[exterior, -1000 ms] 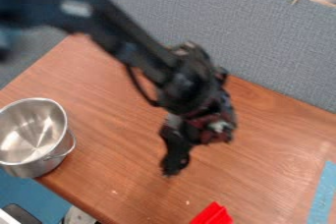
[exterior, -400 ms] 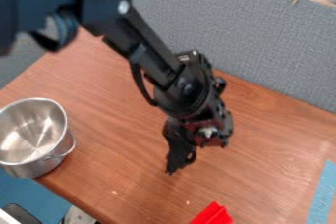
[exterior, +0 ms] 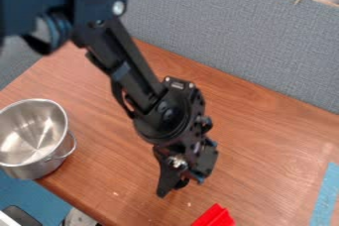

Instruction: Move the red object from the metal pot to the table

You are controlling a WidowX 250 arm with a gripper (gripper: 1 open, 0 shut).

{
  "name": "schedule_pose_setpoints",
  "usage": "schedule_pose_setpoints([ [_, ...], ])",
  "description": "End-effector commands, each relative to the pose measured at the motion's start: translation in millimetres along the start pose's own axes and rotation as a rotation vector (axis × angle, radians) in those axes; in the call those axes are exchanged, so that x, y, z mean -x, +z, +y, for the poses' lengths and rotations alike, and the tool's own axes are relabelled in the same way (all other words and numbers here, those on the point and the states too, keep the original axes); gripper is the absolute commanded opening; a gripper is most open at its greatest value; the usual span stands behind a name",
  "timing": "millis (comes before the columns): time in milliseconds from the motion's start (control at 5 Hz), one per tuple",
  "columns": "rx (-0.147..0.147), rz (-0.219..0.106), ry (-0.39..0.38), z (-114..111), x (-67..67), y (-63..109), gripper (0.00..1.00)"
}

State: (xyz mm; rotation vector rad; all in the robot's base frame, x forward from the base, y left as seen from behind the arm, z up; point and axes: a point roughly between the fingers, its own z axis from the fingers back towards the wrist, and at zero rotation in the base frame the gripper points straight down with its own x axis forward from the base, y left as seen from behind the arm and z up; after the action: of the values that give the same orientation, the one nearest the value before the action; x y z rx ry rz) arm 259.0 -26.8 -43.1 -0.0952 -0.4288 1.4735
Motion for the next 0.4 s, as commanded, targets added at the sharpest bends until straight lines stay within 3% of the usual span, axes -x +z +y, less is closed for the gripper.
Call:
schedule_pose_setpoints([
  [0, 0.028, 0.01, 0.066, 18.3, -18.8, 36.0, 1.0],
  [200, 0.043, 0.008, -0.047, 26.7, -10.8, 68.0, 1.0],
])
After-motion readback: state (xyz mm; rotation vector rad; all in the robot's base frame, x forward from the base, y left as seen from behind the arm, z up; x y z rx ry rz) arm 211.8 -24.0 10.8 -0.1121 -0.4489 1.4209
